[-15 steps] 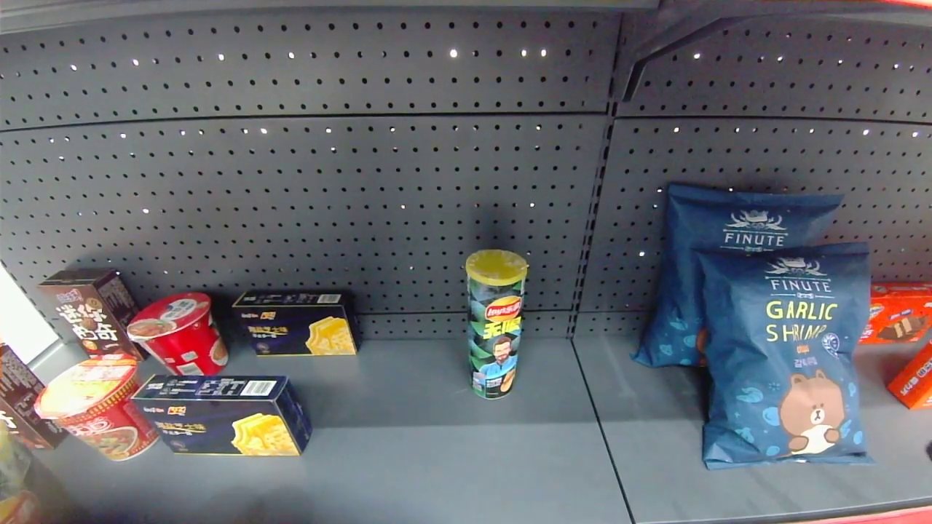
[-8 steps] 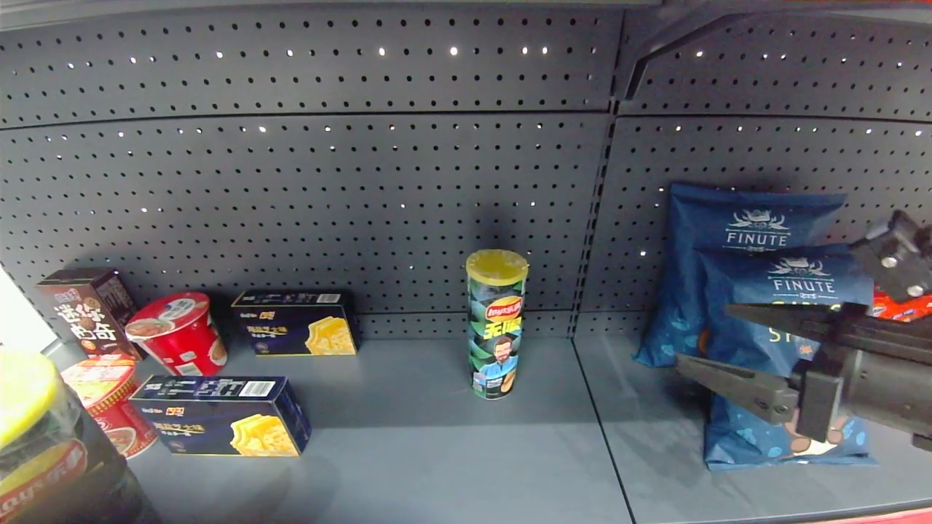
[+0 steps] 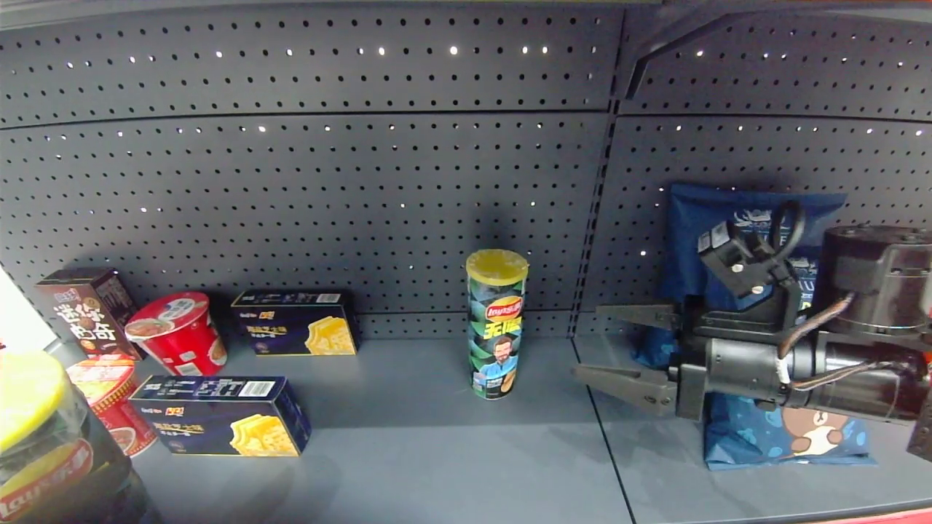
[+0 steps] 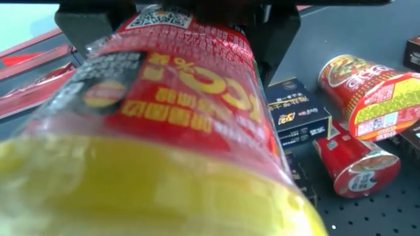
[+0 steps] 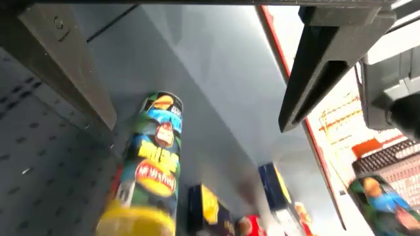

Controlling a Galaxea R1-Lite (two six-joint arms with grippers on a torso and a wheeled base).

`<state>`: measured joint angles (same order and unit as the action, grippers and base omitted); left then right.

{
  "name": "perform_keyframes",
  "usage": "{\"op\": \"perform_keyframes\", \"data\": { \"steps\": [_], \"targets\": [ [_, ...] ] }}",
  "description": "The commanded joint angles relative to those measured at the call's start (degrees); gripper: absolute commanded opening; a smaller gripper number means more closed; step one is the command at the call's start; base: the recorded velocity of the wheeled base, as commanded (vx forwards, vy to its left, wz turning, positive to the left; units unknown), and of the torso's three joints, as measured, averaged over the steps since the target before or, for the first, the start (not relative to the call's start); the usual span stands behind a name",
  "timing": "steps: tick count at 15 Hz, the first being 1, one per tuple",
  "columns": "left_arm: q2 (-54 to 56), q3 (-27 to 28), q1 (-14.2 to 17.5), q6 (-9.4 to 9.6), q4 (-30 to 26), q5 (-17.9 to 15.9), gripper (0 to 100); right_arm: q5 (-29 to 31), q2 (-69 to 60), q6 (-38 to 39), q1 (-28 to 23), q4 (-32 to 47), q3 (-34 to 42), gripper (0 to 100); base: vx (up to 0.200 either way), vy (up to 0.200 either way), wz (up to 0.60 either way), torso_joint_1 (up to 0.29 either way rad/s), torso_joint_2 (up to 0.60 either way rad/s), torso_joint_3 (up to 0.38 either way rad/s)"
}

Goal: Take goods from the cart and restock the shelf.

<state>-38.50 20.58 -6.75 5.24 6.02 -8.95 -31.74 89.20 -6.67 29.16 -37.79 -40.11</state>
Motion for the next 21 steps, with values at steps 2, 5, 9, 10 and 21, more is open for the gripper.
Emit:
{"op": "perform_keyframes", "data": {
  "steps": [2,5,9,10,21],
  "targets": [
    [0.44,0.08,0.07,0.03,-0.05,0.07,0,-1.04,8.89,-0.28,-1.83,-2.20,-1.29,100,0.000,0.000,0.00,0.000,0.00,0.000],
    [1.32,0.08,0.16,0.03,-0.40,0.25,0,-12.29,13.72,-0.28,-5.61,-8.44,-2.34,100,0.000,0.000,0.00,0.000,0.00,0.000],
    [2.11,-0.10,0.25,0.03,-0.75,0.25,0,-13.61,19.61,-0.28,-5.87,-10.29,-6.04,100,0.000,0.000,0.00,0.000,0.00,0.000],
    [2.11,-0.10,0.25,0.03,-0.75,0.25,0,-13.61,21.54,-0.28,-5.52,-10.29,-8.14,100,0.000,0.000,0.00,0.000,0.00,0.000],
    [3.34,-0.98,0.25,0.03,-1.63,0.42,0,-13.43,31.30,-0.10,-3.50,-10.29,-17.20,100,0.000,0.000,0.00,0.000,0.00,0.000]
  ]
}}
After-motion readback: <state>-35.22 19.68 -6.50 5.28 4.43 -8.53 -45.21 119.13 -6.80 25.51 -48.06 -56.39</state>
